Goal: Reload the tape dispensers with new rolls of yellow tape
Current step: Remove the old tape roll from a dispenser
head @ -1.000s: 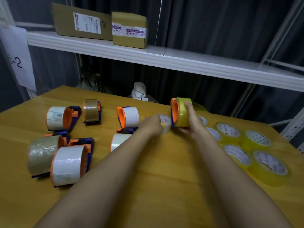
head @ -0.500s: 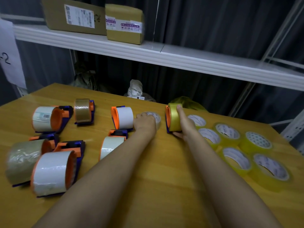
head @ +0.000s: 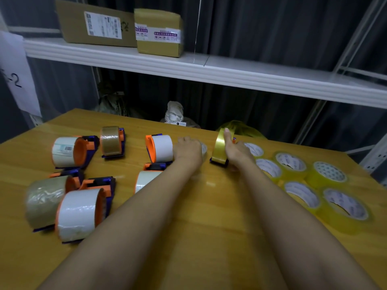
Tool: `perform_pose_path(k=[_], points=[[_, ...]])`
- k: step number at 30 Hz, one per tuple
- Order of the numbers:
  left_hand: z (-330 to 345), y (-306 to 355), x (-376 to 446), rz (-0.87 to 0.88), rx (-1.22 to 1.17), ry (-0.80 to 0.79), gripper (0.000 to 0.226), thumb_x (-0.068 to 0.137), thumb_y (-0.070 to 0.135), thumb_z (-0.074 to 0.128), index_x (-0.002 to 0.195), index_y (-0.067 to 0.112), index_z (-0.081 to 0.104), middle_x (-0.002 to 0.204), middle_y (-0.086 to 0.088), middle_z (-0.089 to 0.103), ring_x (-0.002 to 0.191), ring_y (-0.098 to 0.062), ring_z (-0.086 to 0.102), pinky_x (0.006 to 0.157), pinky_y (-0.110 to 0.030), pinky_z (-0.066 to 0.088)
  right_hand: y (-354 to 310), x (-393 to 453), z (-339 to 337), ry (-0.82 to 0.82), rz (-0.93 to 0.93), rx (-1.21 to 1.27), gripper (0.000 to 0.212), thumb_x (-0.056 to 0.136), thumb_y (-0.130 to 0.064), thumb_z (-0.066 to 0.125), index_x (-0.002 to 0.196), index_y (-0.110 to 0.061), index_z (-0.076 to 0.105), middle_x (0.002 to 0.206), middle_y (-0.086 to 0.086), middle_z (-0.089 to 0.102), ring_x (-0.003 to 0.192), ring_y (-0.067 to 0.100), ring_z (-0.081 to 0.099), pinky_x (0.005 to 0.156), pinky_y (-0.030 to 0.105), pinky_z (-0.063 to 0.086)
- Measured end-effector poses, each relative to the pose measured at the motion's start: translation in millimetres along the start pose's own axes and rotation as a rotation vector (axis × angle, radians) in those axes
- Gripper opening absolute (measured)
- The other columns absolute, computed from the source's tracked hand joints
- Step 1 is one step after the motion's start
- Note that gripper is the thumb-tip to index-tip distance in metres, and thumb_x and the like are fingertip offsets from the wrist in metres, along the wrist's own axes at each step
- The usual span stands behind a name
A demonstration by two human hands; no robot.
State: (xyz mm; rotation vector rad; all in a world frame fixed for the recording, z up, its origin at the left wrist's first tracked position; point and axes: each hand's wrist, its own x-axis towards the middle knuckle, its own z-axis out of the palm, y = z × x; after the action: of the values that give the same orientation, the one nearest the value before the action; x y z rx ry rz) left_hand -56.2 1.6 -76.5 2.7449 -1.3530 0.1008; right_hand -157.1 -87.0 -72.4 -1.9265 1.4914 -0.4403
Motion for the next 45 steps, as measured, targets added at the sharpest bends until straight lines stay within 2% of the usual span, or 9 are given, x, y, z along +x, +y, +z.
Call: perform_pose_path(k=[4,9,17,23,27,33,38,41,45], points=[[-12.9,-18.0,2.5,-0.088,0.052,0.113,0.043,0.094,0.027,0.051,0.132,0.010,0.042,0.137,-0.015,0.040,0.127,-0.031,0.034,0.098,-0.036,0.034,-0.8,-8.1,-6.9,0.141,-0.183,-0.151,0.074,0.094,-0.066,0.028,0.142,-0.009,0.035,0.145,0.016,0.036,0.126,0.036,0.044,0.093,0.045,0.041],[-15.4,-51.9,7.4,-0.343,-0.143,0.009,0.081,0.090,0.047,0.058,0.146,0.005,0.019,0.152,-0.024,0.017,0.139,-0.039,0.023,0.106,-0.044,0.032,-6.0,-25.3,-5.9,0.291,-0.559,-0.273,0.044,0.095,-0.029,0.049,0.137,-0.014,0.043,0.135,0.010,0.040,0.124,0.028,0.037,0.089,0.037,0.041],[-11.0,-80.9,-0.6,-0.393,-0.562,-0.007,0.073,0.086,0.037,0.065,0.138,-0.002,0.030,0.123,-0.014,0.056,0.109,-0.029,0.057,0.075,-0.033,0.044,-8.5,-54.3,10.3,0.140,-0.711,-0.223,0.044,0.095,-0.026,0.051,0.137,-0.017,0.045,0.136,0.003,0.039,0.129,0.021,0.033,0.094,0.031,0.037],[-36.6,-86.8,-17.4,-0.209,-0.801,0.216,0.060,0.085,0.028,0.065,0.130,0.004,0.033,0.124,-0.016,0.050,0.106,-0.031,0.052,0.077,-0.039,0.048,-2.4,-67.5,11.5,0.138,-0.745,-0.069,0.038,0.095,-0.024,0.053,0.132,-0.019,0.050,0.132,0.000,0.042,0.126,0.017,0.036,0.091,0.019,0.027],[-55.1,-79.8,-38.5,-0.028,-0.962,0.377,0.064,0.085,0.028,0.065,0.137,0.015,0.032,0.134,-0.008,0.038,0.113,-0.026,0.046,0.086,-0.042,0.050,-3.4,-87.1,13.5,0.136,-0.779,0.122,0.038,0.093,-0.021,0.056,0.131,-0.020,0.051,0.129,-0.001,0.045,0.123,0.019,0.043,0.096,0.031,0.043],[-71.9,-57.5,-74.2,0.196,-1.105,0.471,0.055,0.078,0.031,0.068,0.125,0.025,0.041,0.120,0.005,0.047,0.108,-0.016,0.049,0.084,-0.030,0.047,-8.1,-113.1,-8.2,0.447,-0.917,0.226,0.050,0.086,-0.020,0.056,0.135,-0.016,0.050,0.124,0.003,0.050,0.115,0.018,0.043,0.094,0.027,0.037],[-73.4,-42.0,-92.6,0.348,-1.144,0.282,0.053,0.066,0.030,0.058,0.117,0.032,0.045,0.107,0.018,0.049,0.099,-0.008,0.053,0.078,-0.028,0.048,-1.2,-123.3,-26.9,0.460,-0.970,-0.054,0.056,0.083,-0.036,0.053,0.137,-0.021,0.049,0.130,-0.002,0.051,0.123,0.016,0.034,0.096,0.028,0.024],[-58.6,-34.7,-95.1,0.408,-1.129,0.144,0.048,0.068,0.028,0.055,0.115,0.033,0.046,0.105,0.014,0.051,0.095,-0.012,0.055,0.073,-0.024,0.046,13.1,-116.3,-30.9,0.266,-0.955,-0.058,0.048,0.082,-0.034,0.051,0.128,-0.022,0.056,0.115,-0.006,0.056,0.110,0.016,0.048,0.093,0.032,0.036],[-26.4,-21.5,-94.5,0.407,-1.039,0.058,0.042,0.081,0.025,0.054,0.120,0.037,0.043,0.119,0.003,0.049,0.112,-0.021,0.048,0.084,-0.032,0.044,37.9,-103.8,-19.0,0.199,-0.887,0.078,0.044,0.078,-0.026,0.052,0.120,-0.016,0.060,0.103,-0.008,0.050,0.087,0.000,0.044,0.076,0.010,0.036]])
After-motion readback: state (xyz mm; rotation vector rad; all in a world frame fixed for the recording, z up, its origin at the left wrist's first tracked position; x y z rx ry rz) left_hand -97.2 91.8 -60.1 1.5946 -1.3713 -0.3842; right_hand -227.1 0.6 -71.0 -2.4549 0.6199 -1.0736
